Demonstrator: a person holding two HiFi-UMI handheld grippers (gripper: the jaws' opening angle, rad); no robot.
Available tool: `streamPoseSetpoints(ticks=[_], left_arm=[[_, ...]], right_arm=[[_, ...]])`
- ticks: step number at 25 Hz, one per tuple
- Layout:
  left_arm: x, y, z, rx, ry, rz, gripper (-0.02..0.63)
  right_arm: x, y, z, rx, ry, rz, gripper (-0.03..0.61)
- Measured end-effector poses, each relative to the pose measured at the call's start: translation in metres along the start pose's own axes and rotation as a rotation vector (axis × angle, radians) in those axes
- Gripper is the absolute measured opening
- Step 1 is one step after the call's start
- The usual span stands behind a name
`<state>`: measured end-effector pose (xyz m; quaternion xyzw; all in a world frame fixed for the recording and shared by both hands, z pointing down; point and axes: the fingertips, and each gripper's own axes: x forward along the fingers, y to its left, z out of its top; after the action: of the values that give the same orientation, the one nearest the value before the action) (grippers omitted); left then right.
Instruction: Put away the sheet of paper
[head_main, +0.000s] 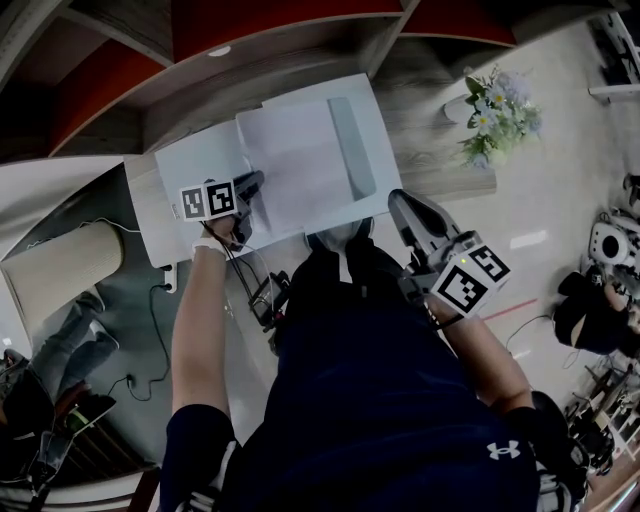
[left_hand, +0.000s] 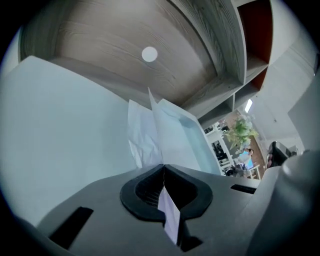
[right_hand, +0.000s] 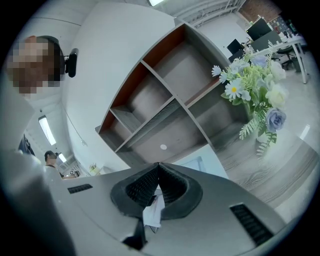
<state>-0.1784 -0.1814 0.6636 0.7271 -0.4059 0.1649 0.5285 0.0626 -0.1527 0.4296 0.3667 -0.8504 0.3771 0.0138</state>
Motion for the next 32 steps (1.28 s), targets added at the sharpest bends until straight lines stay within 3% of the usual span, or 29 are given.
streamPoseSetpoints(ticks=[5, 9, 16, 17, 19, 21, 23, 25, 30, 32], left_arm=[[0.021, -0.016, 0.006, -0.117, -0.058, -0.054, 0.015], [0.032, -0.02, 0.005, -0.167, -0.073, -0.056, 0.015], [0.013, -0.014, 0.008, -0.128, -0.104, -0.008, 0.017], [0.012, -0.012, 0.008, -0.113, -0.096, 0.005, 0.031], [0.01, -0.009, 0.008, -0.055, -0.062, 0.056, 0.147], [0.011, -0.003, 0.006, 0.007, -0.01, 0.13, 0.187], [0.015, 0.003, 0.0, 0.036, 0.048, 0.193, 0.186], [0.022, 0.003, -0.008, 0.02, 0.085, 0.203, 0.17], [0.028, 0.009, -0.01, -0.104, 0.071, 0.218, 0.064], [0.028, 0.007, -0.009, -0.169, 0.051, 0.174, 0.035]], right_arm=[[-0.004, -0.014, 0.005, 0.023, -0.008, -0.014, 0.006], [-0.004, -0.019, 0.005, 0.053, -0.012, -0.015, 0.006], [-0.006, -0.024, 0.001, 0.069, -0.01, -0.012, 0.006], [-0.006, -0.023, 0.001, 0.073, -0.01, -0.01, 0.006], [-0.006, -0.021, 0.001, 0.077, -0.012, -0.004, 0.006], [-0.006, -0.02, 0.001, 0.076, -0.012, -0.001, 0.006], [-0.006, -0.021, 0.002, 0.075, -0.013, -0.004, 0.006], [-0.008, -0.022, 0.002, 0.077, -0.013, -0.01, 0.006], [-0.01, -0.024, 0.004, 0.081, -0.023, -0.02, 0.006], [-0.011, -0.025, 0.004, 0.087, -0.025, -0.024, 0.006]])
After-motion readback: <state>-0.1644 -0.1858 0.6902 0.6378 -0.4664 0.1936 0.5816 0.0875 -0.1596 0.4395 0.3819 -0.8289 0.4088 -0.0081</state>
